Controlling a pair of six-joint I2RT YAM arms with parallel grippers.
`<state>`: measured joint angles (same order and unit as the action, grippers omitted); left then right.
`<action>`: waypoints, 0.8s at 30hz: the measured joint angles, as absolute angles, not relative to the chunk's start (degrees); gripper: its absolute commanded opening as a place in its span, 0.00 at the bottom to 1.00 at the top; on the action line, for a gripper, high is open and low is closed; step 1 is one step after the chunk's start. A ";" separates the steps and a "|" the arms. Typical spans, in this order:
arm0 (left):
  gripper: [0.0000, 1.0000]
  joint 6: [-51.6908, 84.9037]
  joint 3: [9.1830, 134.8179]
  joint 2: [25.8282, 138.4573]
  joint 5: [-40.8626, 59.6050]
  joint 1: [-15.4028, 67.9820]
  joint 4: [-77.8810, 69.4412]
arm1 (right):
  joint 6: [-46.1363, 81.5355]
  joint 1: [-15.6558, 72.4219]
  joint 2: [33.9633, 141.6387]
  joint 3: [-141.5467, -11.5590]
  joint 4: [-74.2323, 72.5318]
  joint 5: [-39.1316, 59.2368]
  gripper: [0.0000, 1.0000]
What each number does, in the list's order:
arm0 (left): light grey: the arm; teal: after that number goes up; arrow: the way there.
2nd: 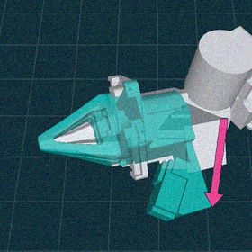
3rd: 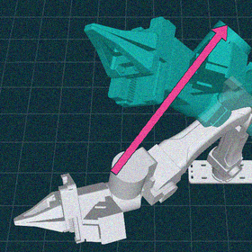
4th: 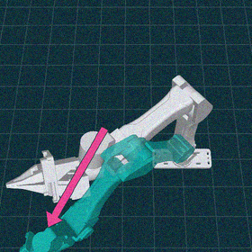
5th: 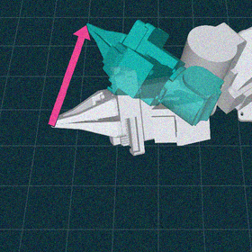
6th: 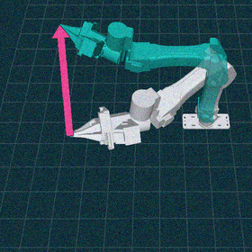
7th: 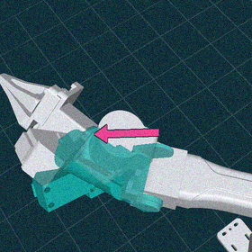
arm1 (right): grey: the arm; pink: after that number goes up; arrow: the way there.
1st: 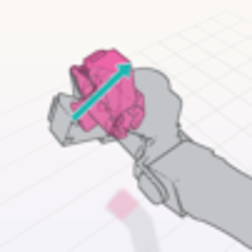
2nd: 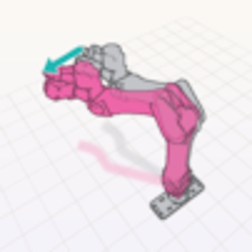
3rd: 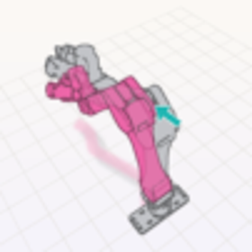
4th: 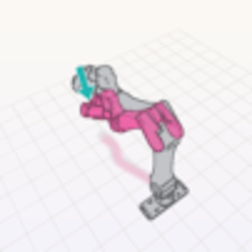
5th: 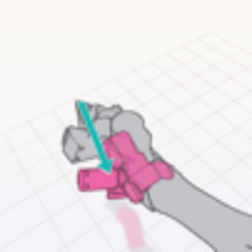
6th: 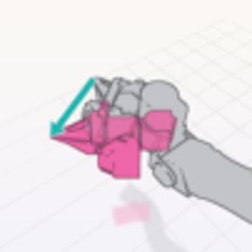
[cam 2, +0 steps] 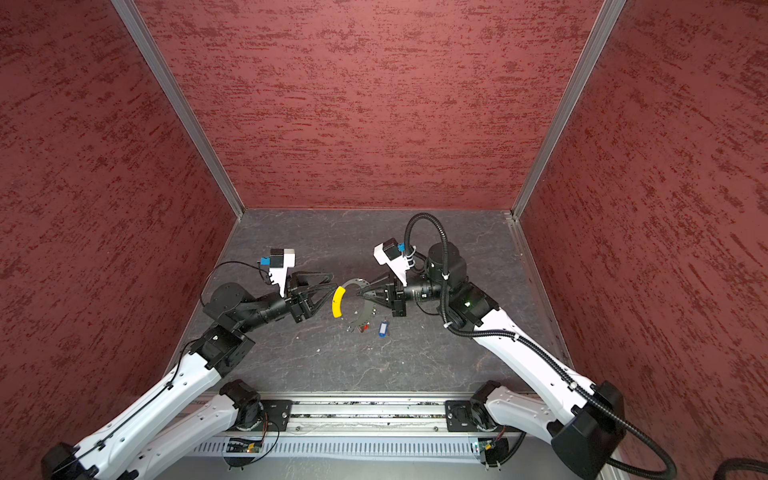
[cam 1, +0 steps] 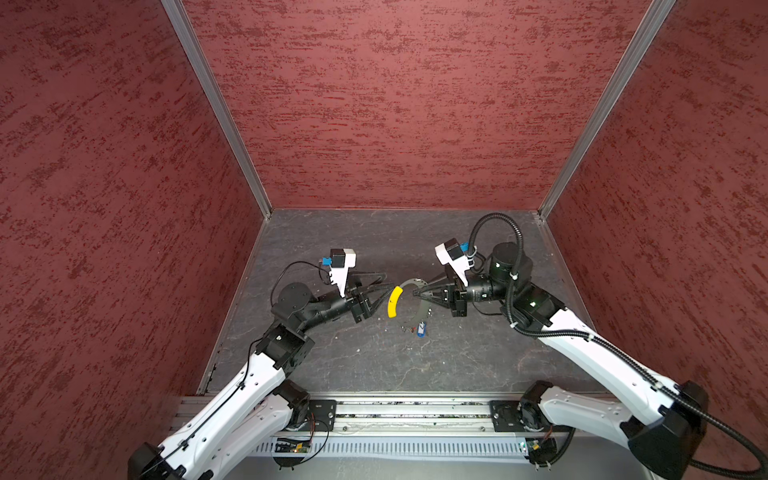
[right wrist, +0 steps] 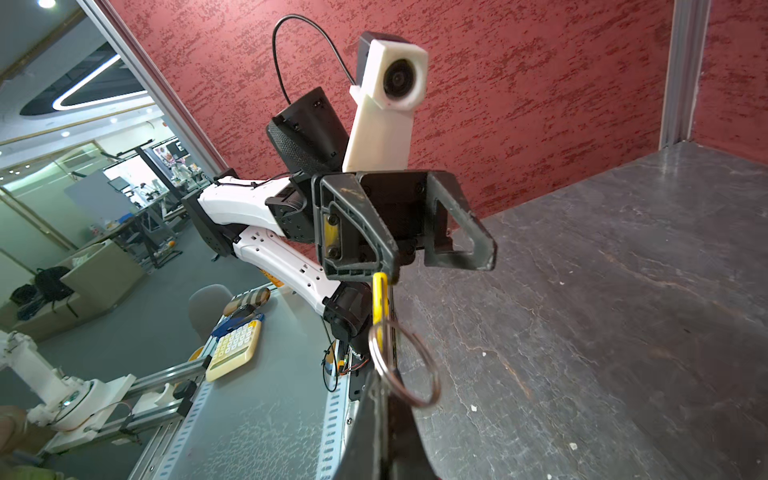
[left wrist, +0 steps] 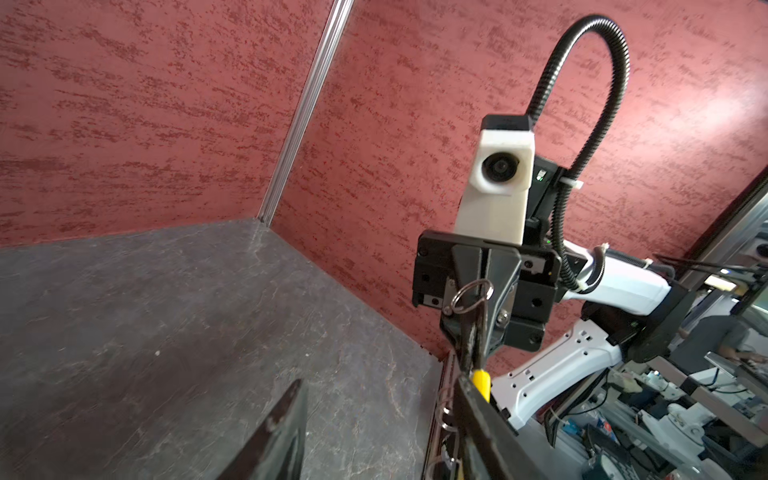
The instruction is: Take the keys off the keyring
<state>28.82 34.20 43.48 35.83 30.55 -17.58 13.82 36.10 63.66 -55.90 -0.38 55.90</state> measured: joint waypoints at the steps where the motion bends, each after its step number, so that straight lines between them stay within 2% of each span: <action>1: 0.54 29.12 34.20 43.55 36.29 30.44 -18.04 | 14.00 36.03 63.86 -55.96 -0.67 56.29 0.00; 4: 0.66 30.11 34.20 43.44 37.06 30.15 -18.31 | 14.63 35.77 64.14 -56.16 -1.41 57.80 0.00; 6: 0.69 30.61 34.20 43.07 37.26 29.74 -18.17 | 14.79 35.66 64.16 -56.38 -1.76 58.48 0.00; 14: 0.64 32.05 33.76 40.80 43.16 29.39 -22.83 | 15.90 34.59 64.58 -56.47 -3.25 57.17 0.00; 21: 0.46 30.76 34.89 44.47 44.53 30.26 -19.66 | 17.15 34.61 67.46 -58.15 -5.04 59.00 0.00; 24: 0.34 30.02 35.55 44.91 44.58 31.11 -18.44 | 17.63 34.59 68.66 -59.18 -5.41 59.77 0.00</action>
<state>30.02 35.55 44.91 44.58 31.11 -18.44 17.63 34.59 68.66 -59.18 -5.41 59.77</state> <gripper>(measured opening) 0.401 0.044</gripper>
